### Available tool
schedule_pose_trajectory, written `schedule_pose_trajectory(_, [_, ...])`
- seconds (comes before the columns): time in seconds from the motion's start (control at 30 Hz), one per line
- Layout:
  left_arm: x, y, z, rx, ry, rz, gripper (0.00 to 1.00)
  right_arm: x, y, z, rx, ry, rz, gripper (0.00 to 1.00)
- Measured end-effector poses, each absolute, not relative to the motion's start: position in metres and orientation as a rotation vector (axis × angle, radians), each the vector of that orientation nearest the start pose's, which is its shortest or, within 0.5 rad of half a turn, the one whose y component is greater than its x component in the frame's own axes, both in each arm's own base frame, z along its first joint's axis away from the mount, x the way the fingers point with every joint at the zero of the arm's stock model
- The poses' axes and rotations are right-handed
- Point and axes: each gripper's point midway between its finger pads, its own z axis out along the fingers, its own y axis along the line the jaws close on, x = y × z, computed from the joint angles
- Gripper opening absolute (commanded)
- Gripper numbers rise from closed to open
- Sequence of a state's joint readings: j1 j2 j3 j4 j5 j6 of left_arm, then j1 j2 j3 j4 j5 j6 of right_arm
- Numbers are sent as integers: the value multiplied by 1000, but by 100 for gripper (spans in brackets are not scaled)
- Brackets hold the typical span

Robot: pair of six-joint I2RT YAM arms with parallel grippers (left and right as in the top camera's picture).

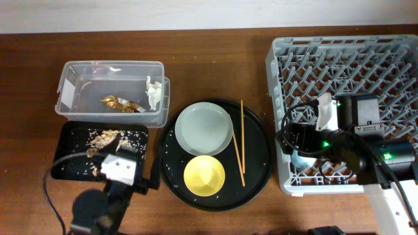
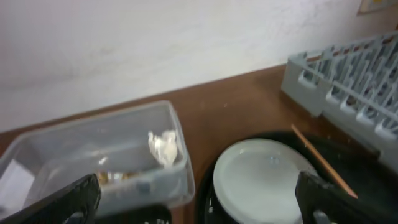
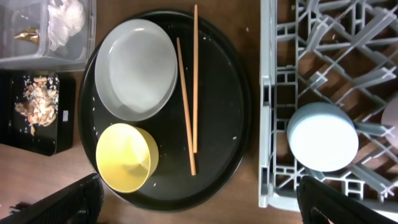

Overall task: Sort waste into correct bins and load items into the dishwasher rack
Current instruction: 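Return the grey plate to the round tray and retract left gripper, then grasp the yellow bowl with the right gripper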

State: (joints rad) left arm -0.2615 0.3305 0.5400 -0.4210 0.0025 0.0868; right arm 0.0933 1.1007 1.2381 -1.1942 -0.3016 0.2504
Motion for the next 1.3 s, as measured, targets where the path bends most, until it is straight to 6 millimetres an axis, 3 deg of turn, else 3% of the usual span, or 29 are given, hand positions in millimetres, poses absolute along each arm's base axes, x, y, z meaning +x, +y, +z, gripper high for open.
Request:
schedule_pose_trajectory(0.1, [222,-56,232,290,1724,-120,99,246,74,234,102,2642,514,99])
schedule_pose_trajectory(0.37, [233,-57,191,270,1597,-126,99,246,74,234,103,2643,514,98])
schedule_pose_trajectory(0.53, [239,-59,160,275,1619,-127,99,246,74,234,102,2644,514,98])
schedule_pose_trajectory(1.17, [239,-59,159,276,1626,-127,100,247,74,234,104,2640,508,98])
schedule_pose_trajectory(1.2, [239,-59,159,276,1626,-127,99,249,77,237,94,2624,534,97])
schedule_pose_trajectory(1.23, [239,-59,159,276,1627,-128,99,254,85,243,68,2588,593,87])
schedule_pose_trajectory(1.3, [239,-59,159,276,1626,-127,100,252,98,245,25,2587,668,88])
